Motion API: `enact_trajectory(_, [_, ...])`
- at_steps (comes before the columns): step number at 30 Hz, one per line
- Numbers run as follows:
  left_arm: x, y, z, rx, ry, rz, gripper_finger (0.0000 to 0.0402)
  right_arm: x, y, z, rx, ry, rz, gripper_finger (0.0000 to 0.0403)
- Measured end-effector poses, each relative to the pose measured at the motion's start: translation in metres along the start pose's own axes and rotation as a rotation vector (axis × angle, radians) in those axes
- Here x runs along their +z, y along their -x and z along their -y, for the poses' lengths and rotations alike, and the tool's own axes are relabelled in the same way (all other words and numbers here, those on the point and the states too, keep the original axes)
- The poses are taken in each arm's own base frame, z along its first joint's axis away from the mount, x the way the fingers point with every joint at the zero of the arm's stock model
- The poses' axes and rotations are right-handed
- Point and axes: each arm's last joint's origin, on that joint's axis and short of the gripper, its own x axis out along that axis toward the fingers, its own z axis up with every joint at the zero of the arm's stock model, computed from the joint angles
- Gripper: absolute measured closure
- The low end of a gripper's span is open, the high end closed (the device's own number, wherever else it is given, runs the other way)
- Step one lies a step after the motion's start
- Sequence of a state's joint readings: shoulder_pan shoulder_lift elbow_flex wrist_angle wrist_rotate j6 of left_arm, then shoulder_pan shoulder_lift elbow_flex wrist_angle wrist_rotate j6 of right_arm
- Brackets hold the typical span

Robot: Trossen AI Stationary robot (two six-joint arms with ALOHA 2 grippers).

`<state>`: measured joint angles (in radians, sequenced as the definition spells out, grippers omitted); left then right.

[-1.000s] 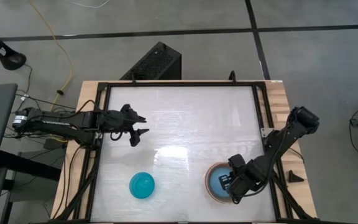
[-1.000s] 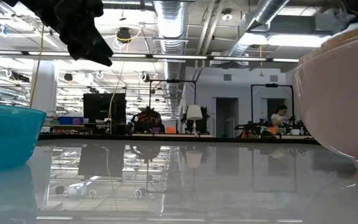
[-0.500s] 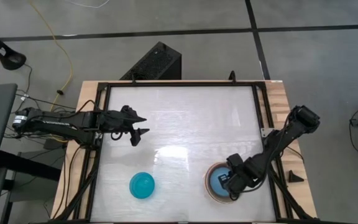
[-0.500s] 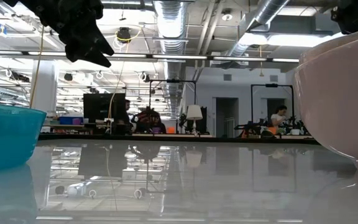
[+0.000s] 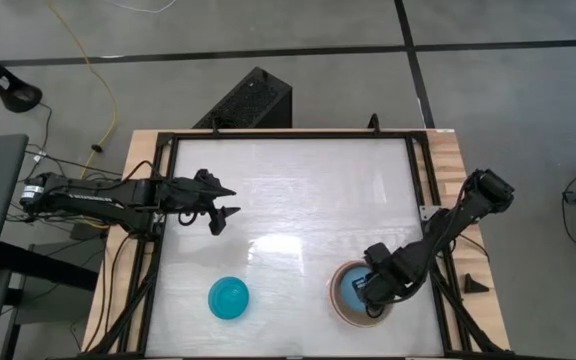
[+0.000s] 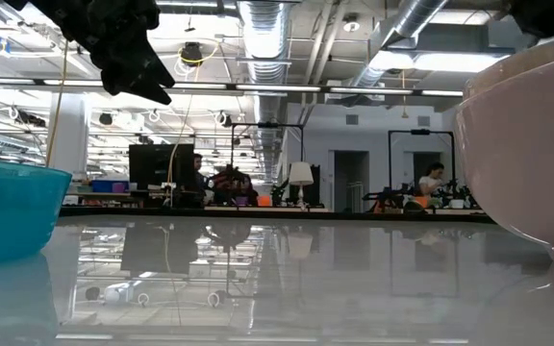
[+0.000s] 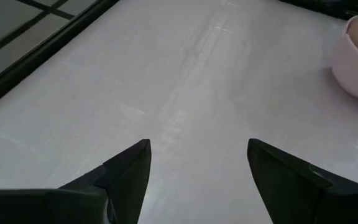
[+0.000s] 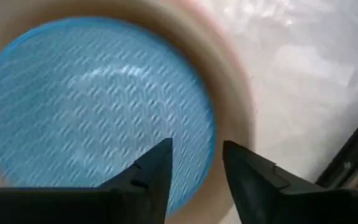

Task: Nest bowls inside each other
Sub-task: Stack the blue bowl on top of the blue patterned bowl

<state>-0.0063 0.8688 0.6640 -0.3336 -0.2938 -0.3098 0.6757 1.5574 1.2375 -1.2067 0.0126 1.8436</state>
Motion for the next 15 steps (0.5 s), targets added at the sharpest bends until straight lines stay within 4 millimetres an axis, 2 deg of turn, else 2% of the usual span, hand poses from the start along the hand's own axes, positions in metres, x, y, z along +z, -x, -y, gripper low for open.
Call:
enact_trajectory(7, [-0.001,0.0,-0.001,0.011,-0.022,-0.01,0.0146,0.017,0.04,-0.02,0.127,0.028,-0.107,0.019])
enact_trajectory(11, [-0.003,0.0,-0.001,0.016,-0.043,-0.031,0.0146,0.038,0.063,-0.032,0.251,-0.017,0.022,0.019])
enact_trajectory(15, [-0.007,0.0,-0.002,0.027,-0.059,-0.069,0.0146,0.066,0.074,-0.051,0.44,0.012,0.218,0.0196])
